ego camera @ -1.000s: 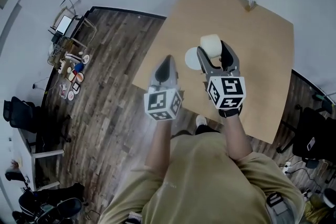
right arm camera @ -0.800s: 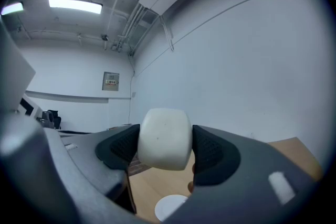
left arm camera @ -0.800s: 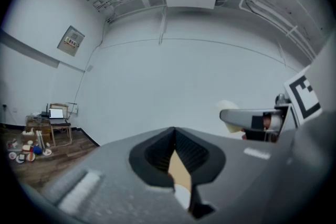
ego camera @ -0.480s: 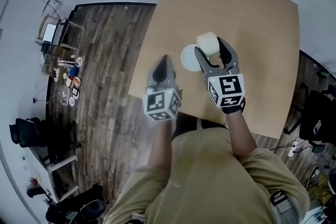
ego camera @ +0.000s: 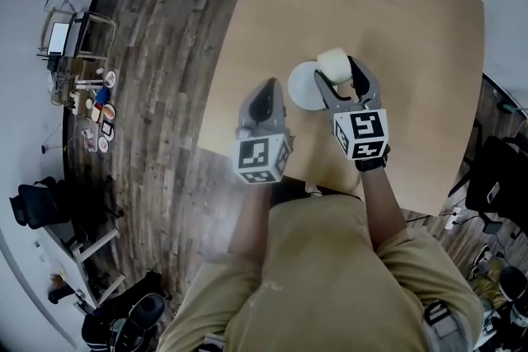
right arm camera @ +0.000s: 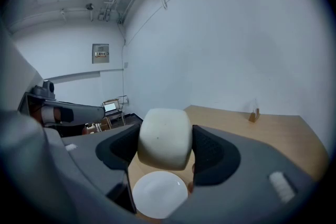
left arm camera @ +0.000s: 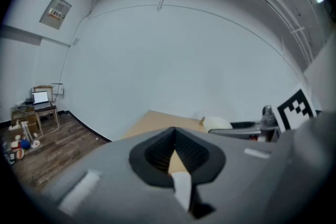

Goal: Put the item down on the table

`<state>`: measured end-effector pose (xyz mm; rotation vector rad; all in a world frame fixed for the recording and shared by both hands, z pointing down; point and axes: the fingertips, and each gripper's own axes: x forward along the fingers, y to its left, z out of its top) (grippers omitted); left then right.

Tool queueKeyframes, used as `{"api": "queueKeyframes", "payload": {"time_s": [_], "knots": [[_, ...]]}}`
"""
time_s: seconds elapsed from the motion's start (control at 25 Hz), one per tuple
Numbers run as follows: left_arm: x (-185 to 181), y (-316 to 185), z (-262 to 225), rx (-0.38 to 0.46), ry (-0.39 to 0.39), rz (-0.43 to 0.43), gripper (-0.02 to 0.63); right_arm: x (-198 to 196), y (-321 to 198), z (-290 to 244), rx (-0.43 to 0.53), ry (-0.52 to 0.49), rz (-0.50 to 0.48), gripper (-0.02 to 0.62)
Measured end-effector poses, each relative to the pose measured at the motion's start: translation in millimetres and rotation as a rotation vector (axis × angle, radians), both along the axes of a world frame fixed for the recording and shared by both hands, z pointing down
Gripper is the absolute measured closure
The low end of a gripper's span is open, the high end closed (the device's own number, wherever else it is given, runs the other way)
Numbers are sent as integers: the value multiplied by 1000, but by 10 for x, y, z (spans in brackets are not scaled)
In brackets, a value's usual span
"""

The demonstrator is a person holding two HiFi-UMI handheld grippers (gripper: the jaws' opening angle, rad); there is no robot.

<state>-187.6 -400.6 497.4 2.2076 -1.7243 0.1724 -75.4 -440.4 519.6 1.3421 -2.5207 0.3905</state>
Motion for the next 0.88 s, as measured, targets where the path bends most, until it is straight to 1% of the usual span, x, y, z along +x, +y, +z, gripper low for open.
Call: {"api": "queueKeyframes", "payload": {"time_s": [0.08,0.16,0.24,0.4,0.52,0.6,0.72,0.88], "knots": [[40,-79,107,-10,-10,31,606,-40,-37,180,-30,15,-16,278],[92,-150,231,-19,-32,83,606,-80,-63,365,-52,38,-50,278],[125,-202,382,-35,-52,139,606,-118,-87,565,-66,76,-103,278],[117,-213,628,-86,-42,216,606,-206,-74,941,-106,149,-222,278],[162,-228,780,-107,-44,264,606,-258,-40,1184,-127,198,-297,278],[200,-224,892,-114,-46,277,606,-266,5,1339,-138,224,-329,278],[188,-239,1059,-126,-39,274,606,-310,59,1595,-167,249,-366,278],[143,-232,1236,-155,-29,264,606,-364,65,1838,-221,291,-379,278]]}}
